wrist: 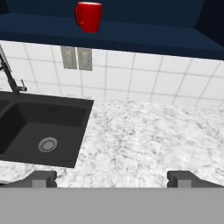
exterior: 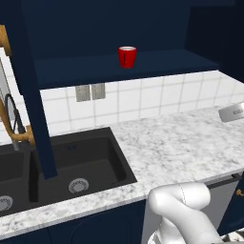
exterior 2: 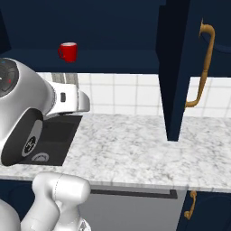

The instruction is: Gather all objects into one cabinet and sort the glasses and bowls to opposite sides.

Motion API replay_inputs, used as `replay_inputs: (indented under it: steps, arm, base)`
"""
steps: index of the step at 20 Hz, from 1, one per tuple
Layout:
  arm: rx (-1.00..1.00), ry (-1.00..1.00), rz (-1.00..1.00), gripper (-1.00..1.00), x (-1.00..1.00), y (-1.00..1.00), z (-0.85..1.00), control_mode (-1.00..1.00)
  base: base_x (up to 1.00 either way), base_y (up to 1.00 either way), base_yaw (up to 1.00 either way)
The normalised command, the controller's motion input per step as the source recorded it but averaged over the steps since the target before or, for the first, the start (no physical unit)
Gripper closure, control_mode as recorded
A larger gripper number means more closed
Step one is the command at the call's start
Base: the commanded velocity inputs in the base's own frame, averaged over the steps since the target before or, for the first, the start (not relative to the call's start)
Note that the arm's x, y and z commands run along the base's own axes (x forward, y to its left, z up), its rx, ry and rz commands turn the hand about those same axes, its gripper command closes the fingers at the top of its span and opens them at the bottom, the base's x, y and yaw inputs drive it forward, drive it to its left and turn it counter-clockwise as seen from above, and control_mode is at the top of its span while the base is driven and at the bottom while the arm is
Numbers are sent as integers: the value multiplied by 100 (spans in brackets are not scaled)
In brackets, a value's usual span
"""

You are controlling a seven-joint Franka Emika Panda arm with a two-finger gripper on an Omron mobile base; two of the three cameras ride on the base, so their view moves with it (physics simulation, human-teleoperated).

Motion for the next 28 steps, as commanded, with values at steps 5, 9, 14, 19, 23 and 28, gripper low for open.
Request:
replay_inputs:
  steps: [5, 9, 14, 19, 23, 28]
  arm:
    - [6, -5, 0, -100, -6, 4, 5, -100]
    - [24, -37, -2, -100, -58, 79, 47, -100]
    - [8, -36, -9, -100, -33, 92, 72, -100]
    - [2, -8, -6, -100, 30, 50, 80, -100]
    - [14, -12, 0, -100, 33, 26, 64, -100]
    - [7, -13, 4, -100, 13, 0, 21, -100]
  base:
    - [0, 0, 0]
    - [0, 0, 0]
    - [0, 0, 0]
    - [0, 0, 0]
    - [0, 0, 0]
    - [0, 0, 0]
